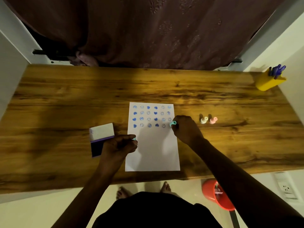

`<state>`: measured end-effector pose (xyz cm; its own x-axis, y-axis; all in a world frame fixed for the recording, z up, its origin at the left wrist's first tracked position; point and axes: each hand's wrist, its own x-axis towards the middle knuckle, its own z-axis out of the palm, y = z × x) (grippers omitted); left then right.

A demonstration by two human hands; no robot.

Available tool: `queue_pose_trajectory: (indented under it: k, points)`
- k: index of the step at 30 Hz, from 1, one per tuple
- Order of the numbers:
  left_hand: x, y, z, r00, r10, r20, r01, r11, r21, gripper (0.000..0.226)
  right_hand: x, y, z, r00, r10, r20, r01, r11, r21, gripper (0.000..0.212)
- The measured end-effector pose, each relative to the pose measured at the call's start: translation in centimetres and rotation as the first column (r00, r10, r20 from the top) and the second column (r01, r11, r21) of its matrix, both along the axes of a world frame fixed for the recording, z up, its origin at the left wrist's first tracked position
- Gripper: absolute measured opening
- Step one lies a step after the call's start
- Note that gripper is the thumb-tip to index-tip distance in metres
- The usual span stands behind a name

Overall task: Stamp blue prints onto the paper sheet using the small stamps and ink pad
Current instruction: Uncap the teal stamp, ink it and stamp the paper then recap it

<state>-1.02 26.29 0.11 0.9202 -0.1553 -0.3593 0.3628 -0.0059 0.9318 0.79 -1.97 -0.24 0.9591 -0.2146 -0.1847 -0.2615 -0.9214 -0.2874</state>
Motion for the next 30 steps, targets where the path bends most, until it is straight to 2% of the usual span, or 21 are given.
queue_pose_trajectory:
  k: [6, 13, 25, 30]
  points:
    - [0.2, -0.2, -0.2, 1.000, 0.020, 0.002, -0.020, 1.000, -0.001, 0.021, 0.6, 0.4, -0.5, 0.998, 0.060, -0.024, -0.062, 0.996, -0.067, 0.030]
    - [0.2, -0.9, -0.5, 1.000, 0.024, 0.006, -0.024, 1.000, 0.010, 0.021, 1.2, 0.6, -0.9, 0.997, 0.021, -0.079, -0.028, 0.996, -0.085, 0.033]
    - [-0.1, -2.1, 0.5, 1.000, 0.008, 0.017, -0.008, 1.000, 0.018, 0.025, 2.0, 0.7, -0.4, 0.995, -0.038, -0.089, 0.033, 0.998, -0.061, 0.043]
    - [-0.6, -2.5, 1.3, 1.000, -0.014, 0.024, 0.014, 1.000, 0.010, 0.024, 2.3, -0.6, 0.3, 0.992, 0.007, -0.127, -0.011, 0.999, -0.030, 0.041]
